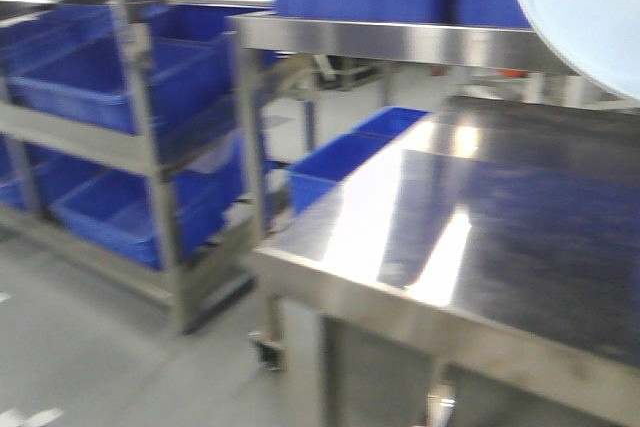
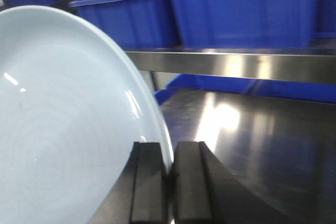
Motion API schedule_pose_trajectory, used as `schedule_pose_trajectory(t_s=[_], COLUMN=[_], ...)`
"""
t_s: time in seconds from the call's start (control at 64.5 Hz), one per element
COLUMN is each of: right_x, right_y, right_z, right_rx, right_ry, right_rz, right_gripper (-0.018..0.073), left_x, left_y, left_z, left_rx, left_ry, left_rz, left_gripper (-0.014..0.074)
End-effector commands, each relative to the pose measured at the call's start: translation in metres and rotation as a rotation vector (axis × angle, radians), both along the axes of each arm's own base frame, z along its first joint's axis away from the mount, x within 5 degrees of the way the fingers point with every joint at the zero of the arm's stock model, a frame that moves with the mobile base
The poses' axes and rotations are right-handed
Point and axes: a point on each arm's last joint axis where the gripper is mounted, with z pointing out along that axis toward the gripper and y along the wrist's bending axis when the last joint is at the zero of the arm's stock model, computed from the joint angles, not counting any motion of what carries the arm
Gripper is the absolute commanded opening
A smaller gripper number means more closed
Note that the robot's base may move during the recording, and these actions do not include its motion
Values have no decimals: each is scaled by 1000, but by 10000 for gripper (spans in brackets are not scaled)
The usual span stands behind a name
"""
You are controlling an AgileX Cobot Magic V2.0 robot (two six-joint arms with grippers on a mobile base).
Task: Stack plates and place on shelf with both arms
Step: 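Drive the base to the blue-bin shelf holding the plates aloft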
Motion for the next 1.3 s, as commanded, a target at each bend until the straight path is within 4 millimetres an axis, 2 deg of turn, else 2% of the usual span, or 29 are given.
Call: schedule_pose_trajectory(t_s=[0.0,1.286], right_x=[-1,-1], right_y=[-3,-3], right_z=[20,20], right_rx=[6,6], right_ry=[-128,-128], right_rz=[-29,-29], right_gripper=[57,57], left_x=[0,0], left_y=[1,1], left_z=[17,17], left_rx=[-26,-26], left_ry=[-108,-108], left_rz=[6,6], left_gripper=[83,83])
